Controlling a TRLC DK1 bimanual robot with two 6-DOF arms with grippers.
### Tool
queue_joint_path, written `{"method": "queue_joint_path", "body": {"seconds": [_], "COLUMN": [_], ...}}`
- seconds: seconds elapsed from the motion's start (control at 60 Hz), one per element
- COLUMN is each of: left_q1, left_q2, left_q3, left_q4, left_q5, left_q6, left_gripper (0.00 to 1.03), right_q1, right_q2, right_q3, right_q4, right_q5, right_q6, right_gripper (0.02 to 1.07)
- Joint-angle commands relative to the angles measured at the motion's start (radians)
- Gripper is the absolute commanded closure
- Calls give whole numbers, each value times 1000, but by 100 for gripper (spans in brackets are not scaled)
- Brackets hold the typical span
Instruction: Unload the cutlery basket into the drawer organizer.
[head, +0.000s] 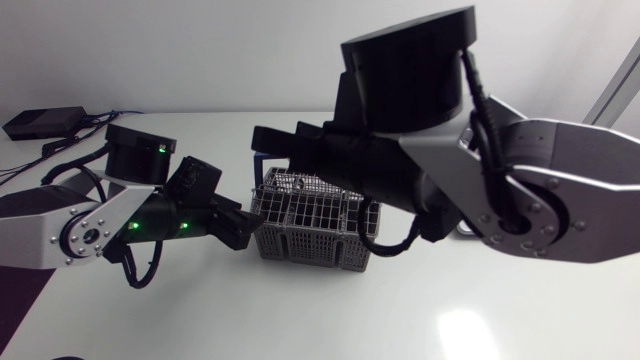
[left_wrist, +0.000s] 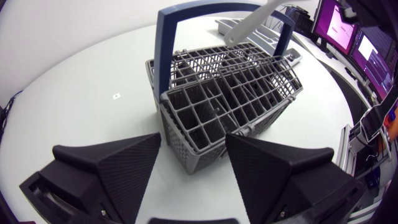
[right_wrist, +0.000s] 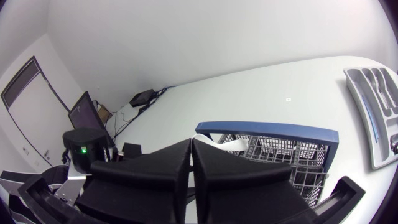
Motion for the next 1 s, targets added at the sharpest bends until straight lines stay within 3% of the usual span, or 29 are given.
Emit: {"method": "queue_joint_path", "body": {"seconds": [0.0, 0.517, 0.717, 0.85, 0.983], "left_q1": [-8, -33, -61, -82, -82], "left_q2": [22, 6, -19, 81, 180], "left_q3": [24, 44, 111, 146, 188], "left_q4": [7, -13, -16, 33, -11], "left_q5": [-9, -22, -53, -130, -162], "left_q6": [-12, -23, -61, -84, -87], "left_gripper": [30, 30, 30, 30, 30], "right_q1": [-26, -184, -228, -254, -280], "right_q2": [-36, -137, -188, -222, -254], "right_q3": [-4, 171, 180, 147, 136], "right_q4": [-12, -396, -497, -529, -561], "right_q5": [-23, -304, -331, -331, -330], "right_q6": [0, 117, 103, 88, 77], "right_gripper": [101, 101, 101, 101, 101]}}
